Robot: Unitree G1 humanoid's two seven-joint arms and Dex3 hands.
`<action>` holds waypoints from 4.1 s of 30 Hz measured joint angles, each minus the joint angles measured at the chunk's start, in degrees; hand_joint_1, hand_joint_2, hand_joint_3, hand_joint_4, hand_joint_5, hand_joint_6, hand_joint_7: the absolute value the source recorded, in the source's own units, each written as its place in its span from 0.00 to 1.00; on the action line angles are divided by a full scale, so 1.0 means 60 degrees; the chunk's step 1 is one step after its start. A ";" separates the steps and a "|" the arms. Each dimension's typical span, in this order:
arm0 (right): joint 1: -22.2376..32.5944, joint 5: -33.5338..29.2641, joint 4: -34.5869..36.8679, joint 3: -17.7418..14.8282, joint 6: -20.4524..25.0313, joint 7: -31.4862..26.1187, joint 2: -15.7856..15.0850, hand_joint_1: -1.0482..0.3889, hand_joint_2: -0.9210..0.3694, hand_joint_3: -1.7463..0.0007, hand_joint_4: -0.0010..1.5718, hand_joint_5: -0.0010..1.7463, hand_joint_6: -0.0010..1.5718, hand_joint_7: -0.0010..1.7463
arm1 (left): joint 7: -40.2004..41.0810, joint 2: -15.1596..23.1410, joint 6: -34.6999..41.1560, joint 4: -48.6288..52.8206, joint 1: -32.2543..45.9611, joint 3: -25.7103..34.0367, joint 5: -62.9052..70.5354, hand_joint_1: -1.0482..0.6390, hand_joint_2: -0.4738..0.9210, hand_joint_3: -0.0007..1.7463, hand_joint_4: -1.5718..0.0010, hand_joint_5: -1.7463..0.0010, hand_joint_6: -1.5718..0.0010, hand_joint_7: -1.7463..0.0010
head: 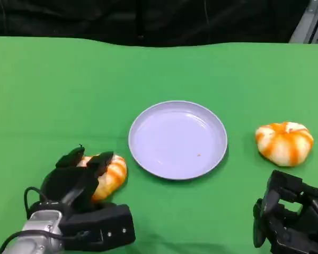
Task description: Grasp the bread from the table and place it into the plate.
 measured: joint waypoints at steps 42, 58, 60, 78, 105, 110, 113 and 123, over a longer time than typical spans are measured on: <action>0.0009 0.0198 0.0029 -0.0052 0.0005 0.0049 -0.0056 0.68 0.18 0.45 0.54 1.00 0.48 0.90 | 0.0120 -0.1267 -0.0169 -0.2766 -0.1596 -0.0006 -0.0557 0.56 0.93 0.29 0.54 0.00 0.60 0.07; -0.0005 0.0287 0.0082 -0.0299 0.0133 0.0113 -0.0137 0.68 0.21 0.44 0.54 1.00 0.50 0.88 | 0.2740 -0.3734 -0.1766 0.4804 -0.4715 -0.0384 -0.1080 0.50 1.00 0.06 0.58 0.55 0.43 0.65; -0.0006 0.0332 0.0091 -0.0303 0.0133 0.0121 -0.0132 0.68 0.21 0.44 0.54 1.00 0.50 0.87 | 0.2605 -0.3681 -0.1792 0.4988 -0.4716 -0.0392 -0.1135 0.33 1.00 0.11 0.80 0.87 0.57 0.91; 0.0014 0.0325 0.0130 -0.0290 0.0133 0.0158 -0.0107 0.67 0.22 0.43 0.55 1.00 0.51 0.87 | -0.1425 -0.2443 -0.1703 0.2463 -0.3829 -0.0587 -0.2190 0.00 1.00 0.56 1.00 1.00 1.00 1.00; -0.0774 0.0151 0.1192 -0.0382 -0.0173 0.0215 -0.0095 0.67 0.23 0.42 0.55 1.00 0.49 0.87 | -0.7969 -0.0013 0.3405 -1.0157 0.6499 0.4656 -1.3010 0.65 0.79 0.75 0.40 0.00 0.51 0.00; -0.0828 0.0164 0.1369 -0.0436 -0.0209 0.0401 -0.0131 0.67 0.23 0.43 0.55 1.00 0.50 0.87 | -0.8259 -0.0003 0.2771 -0.9642 0.7240 0.4872 -1.2730 0.68 0.76 0.81 0.40 0.00 0.52 0.00; -0.0826 0.0165 0.1462 -0.0536 -0.0261 0.0428 -0.0132 0.67 0.24 0.43 0.56 1.00 0.51 0.86 | -0.8317 0.0025 0.2641 -0.9469 0.7331 0.5099 -1.2762 0.68 0.77 0.81 0.40 0.00 0.52 0.00; -0.0820 0.0146 0.1457 -0.0570 -0.0353 0.0417 -0.0131 0.66 0.24 0.42 0.56 0.99 0.52 0.86 | -0.8294 0.0024 0.2812 -0.9531 0.7123 0.5269 -1.2991 0.69 0.80 0.81 0.39 0.00 0.51 0.00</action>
